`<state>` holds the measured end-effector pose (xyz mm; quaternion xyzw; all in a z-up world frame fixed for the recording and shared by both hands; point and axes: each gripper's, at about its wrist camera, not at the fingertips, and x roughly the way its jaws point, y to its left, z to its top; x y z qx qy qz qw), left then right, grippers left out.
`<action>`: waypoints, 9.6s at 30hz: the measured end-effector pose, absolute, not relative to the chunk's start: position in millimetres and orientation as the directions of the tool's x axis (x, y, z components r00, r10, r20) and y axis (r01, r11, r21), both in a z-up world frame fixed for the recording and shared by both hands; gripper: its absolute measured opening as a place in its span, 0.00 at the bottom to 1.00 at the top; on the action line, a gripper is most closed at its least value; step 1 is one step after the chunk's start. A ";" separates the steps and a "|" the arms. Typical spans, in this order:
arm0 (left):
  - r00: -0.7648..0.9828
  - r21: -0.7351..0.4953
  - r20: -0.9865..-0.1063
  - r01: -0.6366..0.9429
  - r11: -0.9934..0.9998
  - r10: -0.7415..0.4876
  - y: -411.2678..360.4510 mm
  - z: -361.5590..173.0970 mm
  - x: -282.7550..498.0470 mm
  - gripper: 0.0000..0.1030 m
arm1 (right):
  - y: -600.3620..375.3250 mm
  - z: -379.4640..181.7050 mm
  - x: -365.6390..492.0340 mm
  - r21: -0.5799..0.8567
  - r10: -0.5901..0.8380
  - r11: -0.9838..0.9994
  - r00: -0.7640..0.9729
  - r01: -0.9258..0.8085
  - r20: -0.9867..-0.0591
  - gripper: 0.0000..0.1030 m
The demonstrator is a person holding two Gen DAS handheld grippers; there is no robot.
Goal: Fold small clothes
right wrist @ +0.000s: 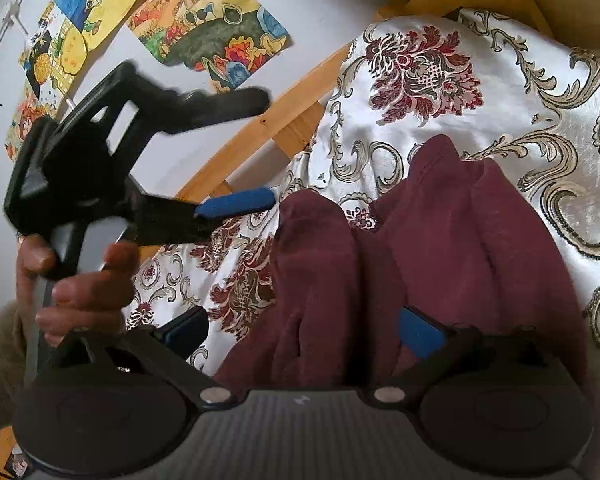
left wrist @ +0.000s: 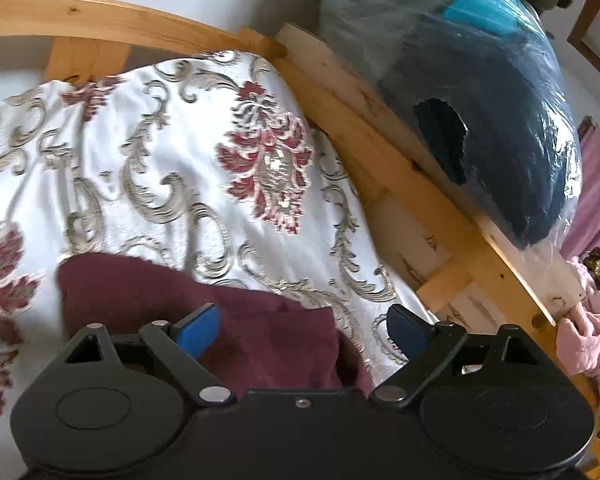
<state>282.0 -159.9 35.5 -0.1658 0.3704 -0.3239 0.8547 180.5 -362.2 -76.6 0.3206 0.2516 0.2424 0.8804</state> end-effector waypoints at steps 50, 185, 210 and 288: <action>0.666 0.234 -0.586 0.684 0.691 -0.461 -145.7 -40.7 83.8 0.60 | -353.9 -58.7 182.7 0.663 0.554 0.683 0.809 -0.307 -0.196 1.00; 0.669 -0.106 -0.682 0.309 0.945 -0.295 -141.7 -43.4 140.8 0.99 | -381.6 -61.2 181.0 0.139 -0.002 0.986 0.826 0.097 -0.564 1.00; 0.745 -0.096 -0.595 0.306 0.947 -0.301 -126.3 -23.2 160.2 0.96 | -379.1 -68.3 179.8 0.127 -0.165 0.959 0.861 0.255 -0.480 0.99; 0.471 -0.435 -0.779 0.068 0.898 -0.414 -125.7 -74.8 169.8 1.00 | -394.4 -62.4 175.6 0.112 -0.072 0.982 0.849 0.153 -0.524 1.00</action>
